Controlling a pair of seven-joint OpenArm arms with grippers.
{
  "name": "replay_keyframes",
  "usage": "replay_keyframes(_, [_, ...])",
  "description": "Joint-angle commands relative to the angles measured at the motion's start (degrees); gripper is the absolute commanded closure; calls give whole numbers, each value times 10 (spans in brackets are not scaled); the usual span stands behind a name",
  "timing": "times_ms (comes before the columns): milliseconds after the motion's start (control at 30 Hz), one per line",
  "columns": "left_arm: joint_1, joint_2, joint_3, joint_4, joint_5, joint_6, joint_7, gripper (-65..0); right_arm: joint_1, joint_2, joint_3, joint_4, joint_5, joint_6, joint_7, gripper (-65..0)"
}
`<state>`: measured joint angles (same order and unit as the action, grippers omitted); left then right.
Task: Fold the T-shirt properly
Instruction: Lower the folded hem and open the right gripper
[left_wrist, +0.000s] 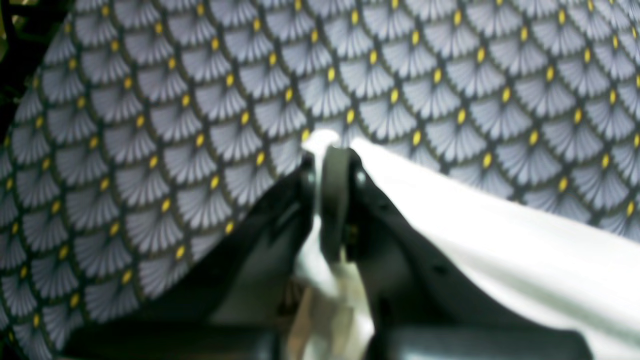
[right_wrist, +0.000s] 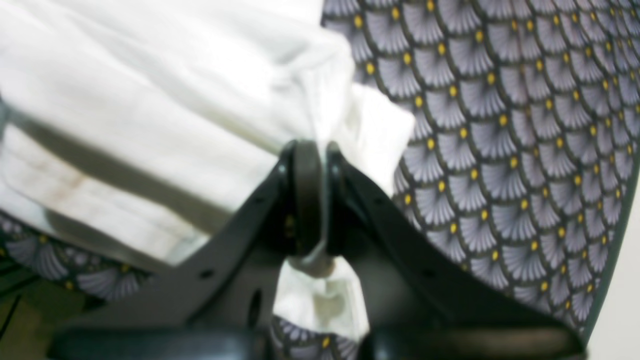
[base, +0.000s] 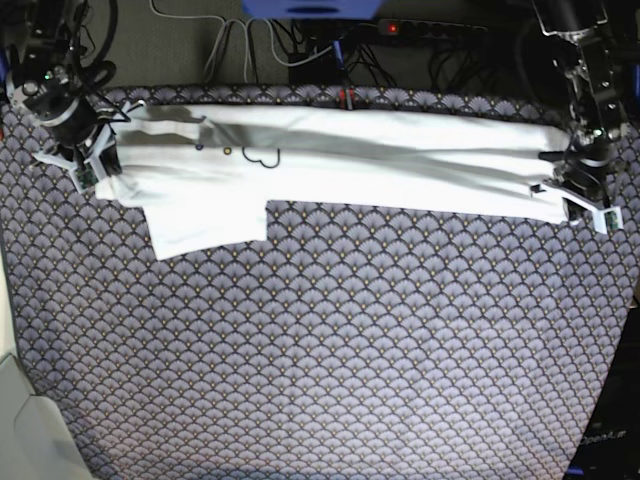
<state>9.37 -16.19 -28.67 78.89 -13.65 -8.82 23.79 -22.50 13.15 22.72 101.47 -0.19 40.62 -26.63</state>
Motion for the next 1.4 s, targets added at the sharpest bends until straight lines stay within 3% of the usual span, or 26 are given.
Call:
replay_keyframes(0, [-10, -12, -4, 8, 2, 7, -16, -9, 1, 4, 4, 8, 2, -6, -6, 0])
replay_keyframes(133, [-24, -11, -4, 7, 2, 7, -15, -9, 7, 3, 1, 9, 2, -6, -55, 0])
replay_keyframes(400, [-18, -9, 1, 7, 2, 7, -14, -11, 7, 6, 1, 8, 1, -6, -66, -7])
replay_keyframes(500, [0, -14, 21, 7, 2, 7, -14, -66, 5, 7, 2, 8, 1, -6, -66, -81])
replay_keyframes(667, [13, -13, 33, 8, 2, 7, -14, -247, 1, 18, 1, 7, 1, -6, -66, -273])
replay_keyframes(800, [19, -11, 36, 9, 2, 7, -14, -274, 0, 18, 3, 14, 1, -6, -66, -360])
replay_keyframes(1367, [20, -12, 36, 7, 2, 7, -14, -276, -22, 26, 38, 79, 1, -6, -66, -366])
